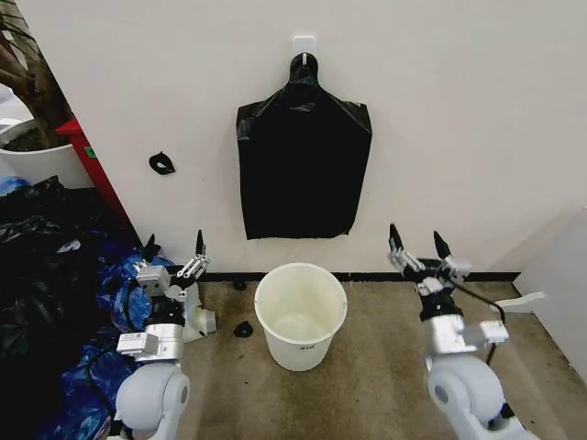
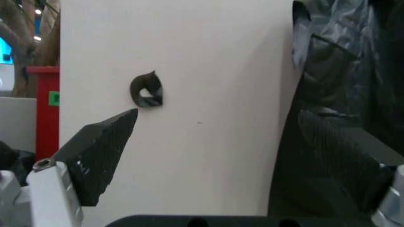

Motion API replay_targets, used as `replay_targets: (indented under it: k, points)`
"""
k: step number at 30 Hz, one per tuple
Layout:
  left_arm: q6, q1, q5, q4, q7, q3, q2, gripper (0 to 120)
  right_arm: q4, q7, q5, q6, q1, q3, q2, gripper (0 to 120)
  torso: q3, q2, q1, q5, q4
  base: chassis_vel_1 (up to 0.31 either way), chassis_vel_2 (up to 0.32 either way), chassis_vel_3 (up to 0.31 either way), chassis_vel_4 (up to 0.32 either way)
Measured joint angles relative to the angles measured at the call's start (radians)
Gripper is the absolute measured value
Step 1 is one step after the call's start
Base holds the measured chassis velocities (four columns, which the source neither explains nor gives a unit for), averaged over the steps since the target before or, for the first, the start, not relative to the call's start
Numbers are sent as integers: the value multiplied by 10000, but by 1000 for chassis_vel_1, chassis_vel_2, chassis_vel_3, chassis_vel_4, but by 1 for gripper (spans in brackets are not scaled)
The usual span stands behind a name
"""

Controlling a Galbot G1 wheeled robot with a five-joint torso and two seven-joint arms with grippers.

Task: Place the garbage bag over the trash bin.

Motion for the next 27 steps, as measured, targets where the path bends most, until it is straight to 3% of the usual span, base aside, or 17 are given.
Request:
replay_targets:
  k: [7,13,17,21,27]
  points:
    - [65,67,19,0,-39,-237,71,100,-1219,-685,2760,115,2798,-1490,-9,100,0,0,0,-2,7,0,0,0,0]
    - [107,46,105,112,-66,-245,12,100,-2099,-751,3552,120,4839,-2344,222,100,1,-1,1,-2,6,0,0,0,0]
    - [112,34,124,156,-83,-250,-12,100,-2299,-758,3733,93,5429,-2588,339,100,1,0,0,-3,6,0,0,0,0]
    - [106,58,197,202,-164,-321,-98,100,-3263,-756,4062,-67,6746,-3252,979,100,0,-1,0,-3,6,0,0,0,0]
    - [95,89,205,187,-221,-373,-93,100,-4345,-614,4181,-147,7567,-3499,1879,100,0,-1,-2,-3,5,0,0,0,0]
